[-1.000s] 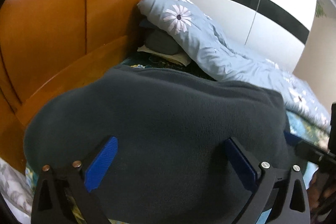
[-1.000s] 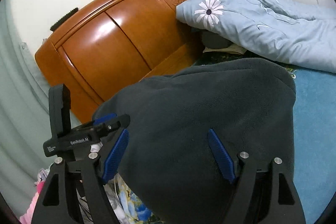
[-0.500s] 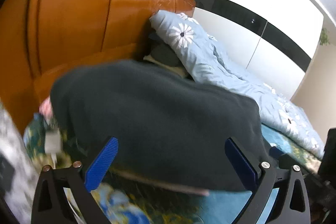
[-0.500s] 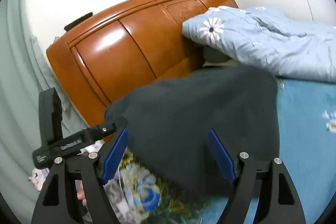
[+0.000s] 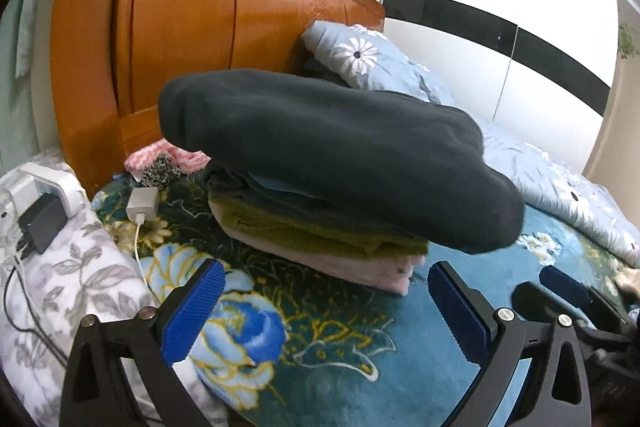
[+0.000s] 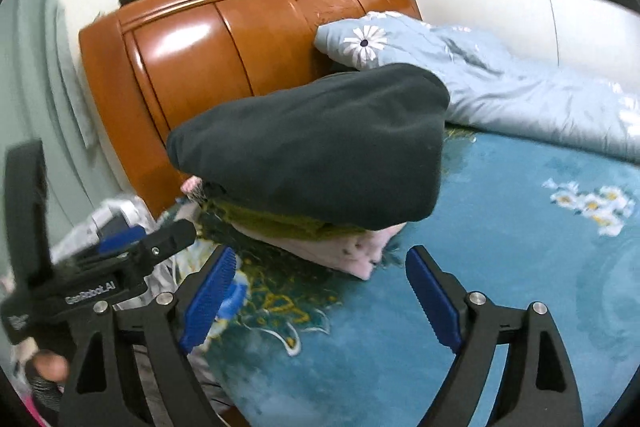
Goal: Fold clothes
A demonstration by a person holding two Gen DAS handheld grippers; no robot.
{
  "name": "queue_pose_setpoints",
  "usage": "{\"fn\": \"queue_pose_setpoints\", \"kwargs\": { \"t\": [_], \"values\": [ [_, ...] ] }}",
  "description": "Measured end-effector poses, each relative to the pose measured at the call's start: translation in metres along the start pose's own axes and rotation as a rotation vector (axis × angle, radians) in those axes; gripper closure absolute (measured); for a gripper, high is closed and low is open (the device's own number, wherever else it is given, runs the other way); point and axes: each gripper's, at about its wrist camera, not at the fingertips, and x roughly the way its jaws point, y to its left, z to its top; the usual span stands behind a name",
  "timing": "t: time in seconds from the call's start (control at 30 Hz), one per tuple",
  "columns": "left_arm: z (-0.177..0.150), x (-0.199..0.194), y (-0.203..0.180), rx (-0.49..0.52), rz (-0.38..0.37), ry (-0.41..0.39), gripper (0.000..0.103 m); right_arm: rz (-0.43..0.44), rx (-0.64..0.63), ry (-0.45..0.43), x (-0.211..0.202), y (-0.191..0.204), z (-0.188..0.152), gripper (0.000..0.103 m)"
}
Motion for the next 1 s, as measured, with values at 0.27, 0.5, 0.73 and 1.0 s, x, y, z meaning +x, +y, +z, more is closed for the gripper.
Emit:
{"fn": "queue_pose_setpoints", "kwargs": {
  "t": [0.27,0.5,0.73,1.0],
  "values": [
    [-0.007,-0.019,-0.012,0.018,0.025,-0.038,0.0,-0.13,0.0,-0.055,-0.023,-0.002,-0.012,0.0],
    [-0.018,-0.023,-0.017,0.026,0.064,-0.057,0.0,-0.144,0.034,-0.081,-0.021,-0.009,-0.042,0.0],
    [-0.038,-0.018,-0.02,0.028,0.145,-0.068,0.0,-0.136,0.045,-0.087,-0.016,-0.014,-0.063,0.0],
    [-0.059,-0.007,-0.023,0.031,0.213,-0.062,0.0,-0.166,0.046,-0.101,-0.014,-0.017,-0.077,0.0]
  ]
}}
